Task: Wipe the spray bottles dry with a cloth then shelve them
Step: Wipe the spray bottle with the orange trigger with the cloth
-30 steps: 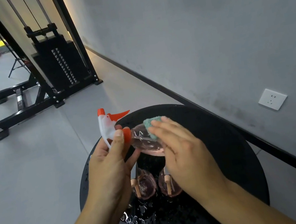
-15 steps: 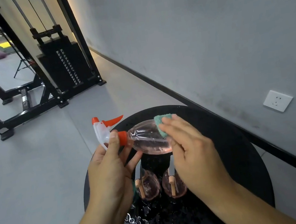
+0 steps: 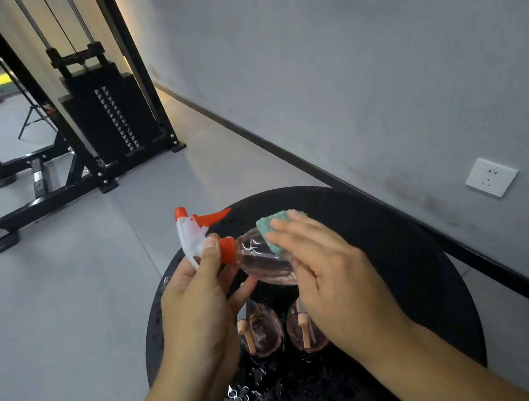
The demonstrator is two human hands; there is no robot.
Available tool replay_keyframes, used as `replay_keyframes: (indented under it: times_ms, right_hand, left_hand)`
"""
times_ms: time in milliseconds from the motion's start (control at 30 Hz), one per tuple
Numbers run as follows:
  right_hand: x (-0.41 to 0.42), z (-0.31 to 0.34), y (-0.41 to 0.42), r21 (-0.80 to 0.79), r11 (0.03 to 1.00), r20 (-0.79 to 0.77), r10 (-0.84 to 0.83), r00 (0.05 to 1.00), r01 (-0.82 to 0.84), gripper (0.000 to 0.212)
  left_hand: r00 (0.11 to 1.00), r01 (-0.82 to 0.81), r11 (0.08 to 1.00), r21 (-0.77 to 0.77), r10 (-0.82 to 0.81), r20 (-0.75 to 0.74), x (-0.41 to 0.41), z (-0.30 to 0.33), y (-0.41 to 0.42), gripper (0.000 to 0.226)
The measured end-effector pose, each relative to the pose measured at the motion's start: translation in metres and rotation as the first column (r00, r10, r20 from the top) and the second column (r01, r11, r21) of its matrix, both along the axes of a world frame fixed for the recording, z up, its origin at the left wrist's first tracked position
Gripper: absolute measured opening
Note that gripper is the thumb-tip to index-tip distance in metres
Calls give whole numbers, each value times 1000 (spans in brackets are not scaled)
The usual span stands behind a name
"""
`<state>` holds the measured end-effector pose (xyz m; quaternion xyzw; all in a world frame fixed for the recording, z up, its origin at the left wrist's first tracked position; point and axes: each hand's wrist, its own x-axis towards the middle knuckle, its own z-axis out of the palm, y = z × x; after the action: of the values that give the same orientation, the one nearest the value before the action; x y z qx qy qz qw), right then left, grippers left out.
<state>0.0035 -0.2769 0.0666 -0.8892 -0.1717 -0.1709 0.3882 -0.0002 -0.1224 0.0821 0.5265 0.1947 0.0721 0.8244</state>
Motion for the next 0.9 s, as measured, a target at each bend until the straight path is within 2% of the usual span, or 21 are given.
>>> replay_keyframes:
  times_ms: [133,300,500,633,800,900]
  right_hand:
    - [7,3,-10,94,991,-11,-91,996,92,41]
    - [-9,1,6,-79,995,12,64,998,-63,46]
    - [1,0,-2,51,998,20,-48,999,47,46]
    - [-7,-1,6,-34,998,39,49,998,-48,45]
    - [1,-1,-4,48,998,31,-29,999,28,45]
    - [-6,-2,3,-36,999,36,30,999,-29,46]
  left_hand:
    - [999,-13,1000,-18,13,36,1,5,-2,21]
    - [1000,0,999,35,0,6,-2,-3,-5,29]
    - [998,-31,999,-8,31,54,0,5,0,23]
    - [999,-1,1000,24,0,37,-2,1,-4,26]
    - [998,-48,999,-4,48,49,3,6,6,24]
    - [999,-21,1000,13,21,31,0,3,2,25]
